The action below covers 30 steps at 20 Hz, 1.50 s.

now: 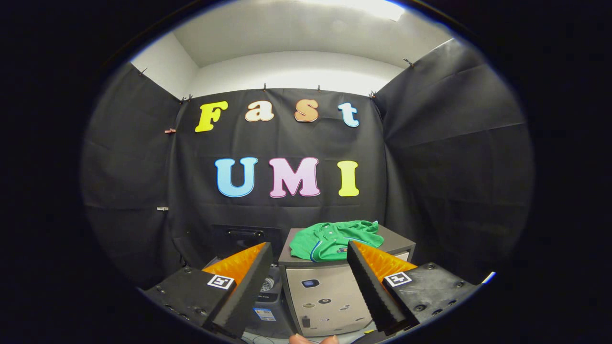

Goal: Put the clothes into the washing machine and then close the washing machine lid.

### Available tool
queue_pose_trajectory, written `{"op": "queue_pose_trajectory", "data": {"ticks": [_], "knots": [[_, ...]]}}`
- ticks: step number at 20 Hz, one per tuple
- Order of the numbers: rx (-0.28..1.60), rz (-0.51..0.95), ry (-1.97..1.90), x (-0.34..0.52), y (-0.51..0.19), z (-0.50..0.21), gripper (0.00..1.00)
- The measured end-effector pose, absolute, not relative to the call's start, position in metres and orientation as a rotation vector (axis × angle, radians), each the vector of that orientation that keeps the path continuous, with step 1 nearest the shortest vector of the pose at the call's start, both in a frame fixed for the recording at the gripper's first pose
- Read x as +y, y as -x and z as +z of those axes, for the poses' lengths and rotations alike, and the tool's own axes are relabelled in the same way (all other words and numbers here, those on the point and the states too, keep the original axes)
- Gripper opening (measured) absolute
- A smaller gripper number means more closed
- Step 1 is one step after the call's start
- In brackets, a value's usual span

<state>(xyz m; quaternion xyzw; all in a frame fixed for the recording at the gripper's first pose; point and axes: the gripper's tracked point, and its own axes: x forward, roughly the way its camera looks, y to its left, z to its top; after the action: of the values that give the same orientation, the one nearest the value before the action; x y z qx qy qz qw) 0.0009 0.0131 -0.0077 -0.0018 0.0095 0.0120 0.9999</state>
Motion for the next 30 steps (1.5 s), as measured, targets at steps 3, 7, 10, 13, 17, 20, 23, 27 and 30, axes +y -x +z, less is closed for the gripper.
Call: {"op": "queue_pose_trajectory", "data": {"ticks": [3, 7, 10, 13, 17, 20, 23, 27, 30], "knots": [[0.022, 0.024, 0.002, 0.013, -0.001, -0.010, 0.98], [0.032, 0.026, 0.005, 0.015, -0.003, -0.013, 0.98], [0.037, 0.034, 0.000, 0.016, -0.004, -0.016, 0.98], [0.040, 0.044, -0.014, 0.017, -0.008, -0.019, 0.98], [0.057, 0.059, -0.041, 0.016, -0.021, -0.029, 0.98], [0.082, 0.060, -0.036, 0.010, -0.037, -0.042, 0.98], [0.109, 0.062, -0.024, 0.005, -0.063, -0.055, 0.98], [0.145, 0.044, 0.003, -0.010, -0.112, -0.058, 0.98], [0.185, 0.022, 0.055, -0.025, -0.156, -0.057, 0.98]]}}
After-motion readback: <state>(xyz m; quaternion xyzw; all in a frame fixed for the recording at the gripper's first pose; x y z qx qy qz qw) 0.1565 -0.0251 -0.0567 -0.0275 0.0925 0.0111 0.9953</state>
